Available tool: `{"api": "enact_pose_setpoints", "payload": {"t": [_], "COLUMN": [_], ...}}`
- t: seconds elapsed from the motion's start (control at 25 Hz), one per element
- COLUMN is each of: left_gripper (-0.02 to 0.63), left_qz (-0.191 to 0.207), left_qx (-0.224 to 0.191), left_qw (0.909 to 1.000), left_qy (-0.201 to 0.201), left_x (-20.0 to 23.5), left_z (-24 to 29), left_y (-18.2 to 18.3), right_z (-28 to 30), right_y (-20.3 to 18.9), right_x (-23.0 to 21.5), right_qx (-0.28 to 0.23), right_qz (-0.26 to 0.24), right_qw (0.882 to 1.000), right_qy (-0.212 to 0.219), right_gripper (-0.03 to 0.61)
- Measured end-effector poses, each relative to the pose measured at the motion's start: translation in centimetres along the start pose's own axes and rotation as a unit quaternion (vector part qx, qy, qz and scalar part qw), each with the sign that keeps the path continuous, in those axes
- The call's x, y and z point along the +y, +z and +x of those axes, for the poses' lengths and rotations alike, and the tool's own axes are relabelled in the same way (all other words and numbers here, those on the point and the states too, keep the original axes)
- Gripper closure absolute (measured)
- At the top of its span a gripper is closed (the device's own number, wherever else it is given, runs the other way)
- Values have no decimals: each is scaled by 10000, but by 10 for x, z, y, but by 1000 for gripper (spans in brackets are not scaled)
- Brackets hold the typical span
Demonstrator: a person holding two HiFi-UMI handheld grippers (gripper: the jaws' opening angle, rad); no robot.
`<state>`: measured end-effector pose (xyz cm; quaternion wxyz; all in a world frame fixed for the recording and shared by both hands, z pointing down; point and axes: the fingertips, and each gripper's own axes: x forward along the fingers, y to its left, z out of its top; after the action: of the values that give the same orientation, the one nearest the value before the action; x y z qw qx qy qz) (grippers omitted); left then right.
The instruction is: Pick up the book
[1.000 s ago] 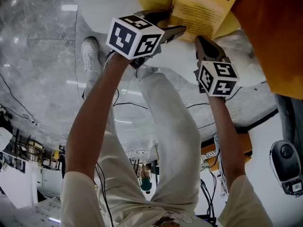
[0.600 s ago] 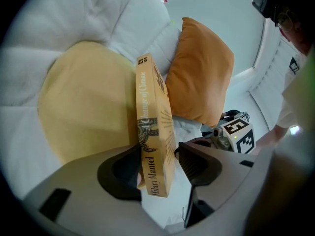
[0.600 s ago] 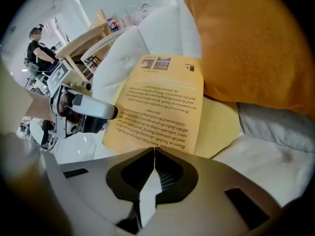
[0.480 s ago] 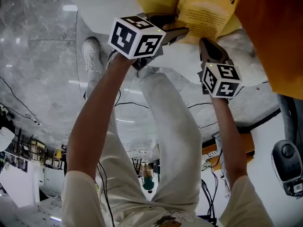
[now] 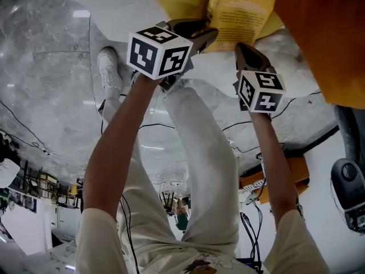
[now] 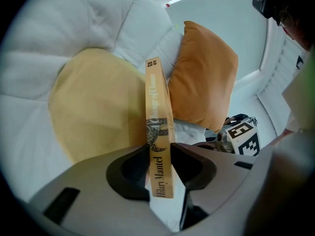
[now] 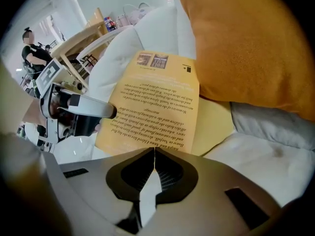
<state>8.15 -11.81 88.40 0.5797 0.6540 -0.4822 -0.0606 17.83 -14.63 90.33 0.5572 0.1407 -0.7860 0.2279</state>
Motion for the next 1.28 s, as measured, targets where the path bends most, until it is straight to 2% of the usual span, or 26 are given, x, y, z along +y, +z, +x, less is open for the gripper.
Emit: {"api": "enact_pose_setpoints", "payload": {"t": [0.32,0.48,0.92,1.28], "left_gripper": [472,474,476,476], "left_qz": [-62,-54,339,362], "left_qx": [-178,-179,86,129], "left_qw": [9996,9995,9989,9987], "left_qy": [193,259,319,348], "left_x": [-12,-18,-38,-65], "left_z": [-12,-22,-54,-81], "left_y": [11,4,2,-11], "right_z": [-16,-28,-52,-85], "right_y": [7,2,11,16], "right_x": [7,13,40,65], "right_qx": [-31,-106,-321,-548], "right_qz": [181,259,470,630], "right_qw": [9997,9994,9978,9958], "right_qy": [-169,-216,-334,-377], "right_gripper": [554,553,554,554]}}
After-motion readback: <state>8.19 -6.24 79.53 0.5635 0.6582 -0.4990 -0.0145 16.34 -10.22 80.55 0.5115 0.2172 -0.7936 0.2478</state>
